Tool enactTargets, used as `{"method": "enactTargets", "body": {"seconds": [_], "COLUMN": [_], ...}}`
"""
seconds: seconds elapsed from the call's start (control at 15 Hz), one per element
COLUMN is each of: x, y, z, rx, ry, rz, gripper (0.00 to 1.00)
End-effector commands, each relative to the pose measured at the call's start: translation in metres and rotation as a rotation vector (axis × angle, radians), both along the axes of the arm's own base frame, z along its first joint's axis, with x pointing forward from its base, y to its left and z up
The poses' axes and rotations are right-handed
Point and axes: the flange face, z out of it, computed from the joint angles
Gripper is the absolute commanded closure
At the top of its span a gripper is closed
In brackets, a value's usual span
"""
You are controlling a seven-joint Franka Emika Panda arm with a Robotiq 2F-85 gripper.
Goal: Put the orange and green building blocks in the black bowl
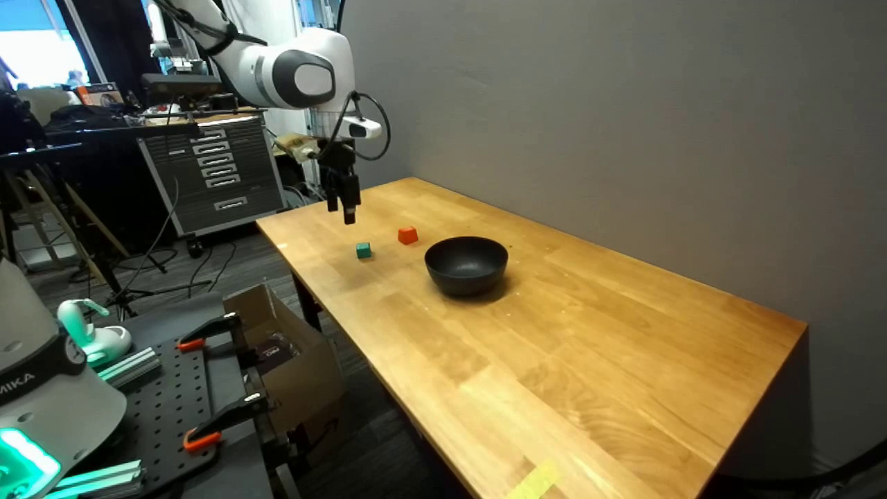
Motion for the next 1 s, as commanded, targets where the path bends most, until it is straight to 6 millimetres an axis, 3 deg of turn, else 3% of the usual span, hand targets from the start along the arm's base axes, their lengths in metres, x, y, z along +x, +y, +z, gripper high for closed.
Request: {"method": "enactTargets", "body": {"seconds": [0.0, 0.2, 0.4, 0.8, 0.87, 0.93], "x": [0.028, 0.042, 0.055, 0.069, 0.07, 0.071], "y": [0.018, 0.027, 0.042, 0.069, 0.071, 0.073], "z": [-0.043, -0.076, -0.096, -0.116, -0.12, -0.123], "rx": [-0.042, -0.064, -0.06, -0.05, -0.051, -0.054], "ry": [-0.021, -0.021, -0.013, -0.013, -0.018, -0.017], "rz": [0.003, 0.024, 0.039, 0.053, 0.055, 0.053], "gripper": [0.0, 0.0, 0.0, 0.0, 0.25, 0.25]}}
